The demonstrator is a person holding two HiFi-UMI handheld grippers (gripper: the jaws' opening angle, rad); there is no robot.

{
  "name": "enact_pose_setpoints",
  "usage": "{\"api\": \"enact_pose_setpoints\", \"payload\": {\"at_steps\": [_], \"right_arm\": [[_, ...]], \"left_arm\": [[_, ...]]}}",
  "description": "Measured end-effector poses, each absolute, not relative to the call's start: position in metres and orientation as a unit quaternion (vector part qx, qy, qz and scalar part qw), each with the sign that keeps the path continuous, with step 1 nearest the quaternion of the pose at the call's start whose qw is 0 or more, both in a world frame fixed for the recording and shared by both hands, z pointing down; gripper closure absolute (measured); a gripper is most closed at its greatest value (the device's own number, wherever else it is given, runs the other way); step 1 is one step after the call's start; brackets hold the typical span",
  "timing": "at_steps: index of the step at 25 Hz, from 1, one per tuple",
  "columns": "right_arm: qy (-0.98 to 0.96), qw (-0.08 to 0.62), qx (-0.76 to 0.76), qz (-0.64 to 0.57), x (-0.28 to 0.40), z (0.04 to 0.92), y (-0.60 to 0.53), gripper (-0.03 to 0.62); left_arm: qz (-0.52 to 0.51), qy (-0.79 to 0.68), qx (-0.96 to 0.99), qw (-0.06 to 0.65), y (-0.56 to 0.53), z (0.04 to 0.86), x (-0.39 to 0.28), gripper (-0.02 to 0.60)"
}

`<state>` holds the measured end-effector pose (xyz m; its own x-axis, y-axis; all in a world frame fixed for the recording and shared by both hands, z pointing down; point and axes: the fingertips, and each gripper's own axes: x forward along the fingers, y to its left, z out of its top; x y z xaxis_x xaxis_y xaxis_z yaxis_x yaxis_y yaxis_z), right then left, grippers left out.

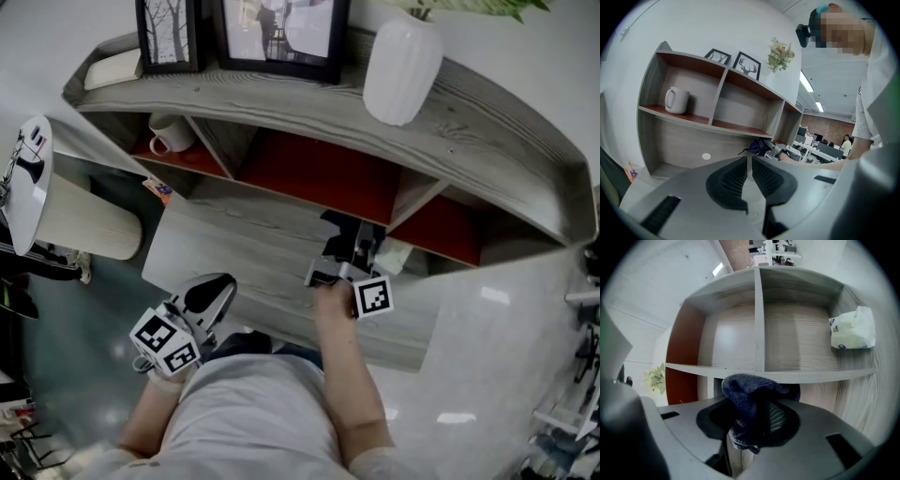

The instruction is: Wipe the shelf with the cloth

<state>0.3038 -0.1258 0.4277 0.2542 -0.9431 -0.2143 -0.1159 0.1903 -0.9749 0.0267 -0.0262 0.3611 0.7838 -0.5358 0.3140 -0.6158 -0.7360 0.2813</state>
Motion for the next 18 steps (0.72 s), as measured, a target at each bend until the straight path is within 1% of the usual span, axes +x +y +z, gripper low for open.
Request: {"api": "enact_pose_setpoints", "payload": {"at_steps": [3, 9, 18], "right_arm": [[0.486, 0.609, -0.523, -0.344, 0.308, 0.43, -0.131, 0.465], [0.473, 0.615, -0.534, -0.335, 0.32, 0.441, -0.147, 0.465], [0.444, 0.628, -0.545, -0.334, 0.333, 0.475, -0.173, 0.465]], "left_arm": [[0.111, -0.303, 0.928, 0.186, -0.029, 0.362, 0.026, 0.54], [0.115, -0.303, 0.927, 0.188, -0.034, 0.366, 0.016, 0.54], [0.125, -0.345, 0.907, 0.206, -0.029, 0.383, -0.021, 0.54]]}}
